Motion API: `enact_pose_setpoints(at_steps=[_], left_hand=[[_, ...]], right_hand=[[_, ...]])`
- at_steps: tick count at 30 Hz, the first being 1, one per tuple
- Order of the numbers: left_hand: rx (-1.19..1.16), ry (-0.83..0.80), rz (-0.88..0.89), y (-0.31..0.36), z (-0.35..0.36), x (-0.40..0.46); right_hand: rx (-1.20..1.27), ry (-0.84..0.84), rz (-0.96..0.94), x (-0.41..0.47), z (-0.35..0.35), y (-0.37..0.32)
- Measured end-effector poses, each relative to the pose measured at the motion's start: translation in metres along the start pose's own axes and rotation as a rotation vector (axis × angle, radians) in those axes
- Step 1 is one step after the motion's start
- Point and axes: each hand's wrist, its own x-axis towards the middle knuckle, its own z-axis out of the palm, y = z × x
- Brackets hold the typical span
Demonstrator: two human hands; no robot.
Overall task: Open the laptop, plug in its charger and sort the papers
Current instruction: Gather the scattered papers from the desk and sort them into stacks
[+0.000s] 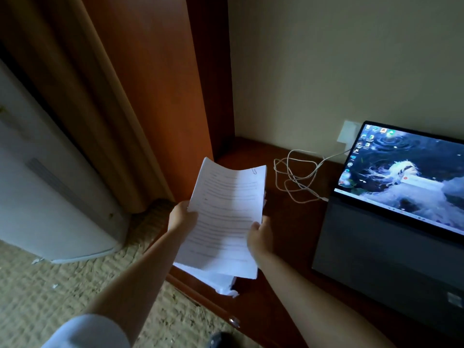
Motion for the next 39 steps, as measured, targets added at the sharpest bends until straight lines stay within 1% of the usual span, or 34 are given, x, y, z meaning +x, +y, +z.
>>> enact_pose_setpoints(at_steps=[1,3,4,5,8,9,11,12,13,15,16,17,18,20,21,22,23,25,27,30,33,37,39], left_hand=[[0.096,-0.033,0.017,-0.006,-0.001,0.016],[0.328,-0.116,0.02,-0.018,-0.001,0.043],[0.405,-0.155,-0.012,-0.028,0.001,0.057],[0.438,-0.203,-0.046,-0.035,0.003,0.068],[0.347,-0.31,-0.146,-0.048,0.008,0.092],[0.319,-0.338,-0.16,-0.046,0.008,0.096],[0.239,-0.38,-0.172,-0.04,0.006,0.104],[0.153,-0.4,-0.205,-0.038,0.006,0.107],[0.039,-0.435,-0.273,-0.038,0.006,0.111],[-0.162,-0.578,-0.428,-0.037,0.0,0.114],[-0.227,-0.662,-0.471,-0.037,-0.003,0.112],[-0.252,-0.72,-0.469,-0.035,-0.004,0.111],[-0.255,-0.742,-0.437,-0.034,-0.003,0.109],[-0.226,-0.679,-0.315,-0.032,0.0,0.104],[-0.222,-0.664,-0.266,-0.031,0.0,0.101],[-0.232,-0.678,-0.246,-0.03,0.0,0.099],[-0.241,-0.693,-0.248,-0.029,-0.002,0.095],[-0.254,-0.689,-0.275,-0.031,-0.006,0.089],[-0.292,-0.637,-0.291,-0.033,-0.009,0.081],[-0.352,-0.585,-0.294,-0.038,-0.015,0.069],[-0.39,-0.52,-0.357,-0.039,-0.019,0.057],[-0.403,-0.449,-0.364,-0.037,-0.014,0.043],[-0.404,-0.443,-0.353,-0.037,-0.013,0.038]], right_hand=[[-0.08,0.02,0.018,0.005,0.01,0.0],[-0.316,0.058,0.089,0.012,0.025,0.004],[-0.364,0.063,0.171,0.014,0.031,0.005],[-0.355,0.066,0.247,0.016,0.036,0.005],[-0.189,0.079,0.387,0.023,0.05,-0.005],[-0.172,0.071,0.446,0.026,0.056,-0.01],[-0.211,0.061,0.567,0.028,0.067,-0.02],[-0.23,0.056,0.607,0.027,0.073,-0.023],[-0.243,0.057,0.631,0.026,0.078,-0.026],[-0.239,0.07,0.657,0.025,0.082,-0.027],[-0.207,0.089,0.678,0.026,0.081,-0.026],[-0.161,0.111,0.702,0.029,0.08,-0.025],[-0.094,0.135,0.718,0.031,0.078,-0.024],[0.084,0.159,0.708,0.037,0.077,-0.021],[0.137,0.154,0.69,0.037,0.077,-0.021],[0.141,0.143,0.665,0.037,0.076,-0.021],[0.105,0.127,0.637,0.036,0.073,-0.021],[-0.068,0.109,0.541,0.034,0.067,-0.02],[-0.122,0.094,0.461,0.032,0.064,-0.02],[0.078,0.033,0.408,0.029,0.058,-0.023],[0.244,-0.029,0.391,0.025,0.045,-0.022],[0.347,-0.052,0.406,0.015,0.047,-0.014],[0.387,-0.044,0.398,0.01,0.047,-0.01]])
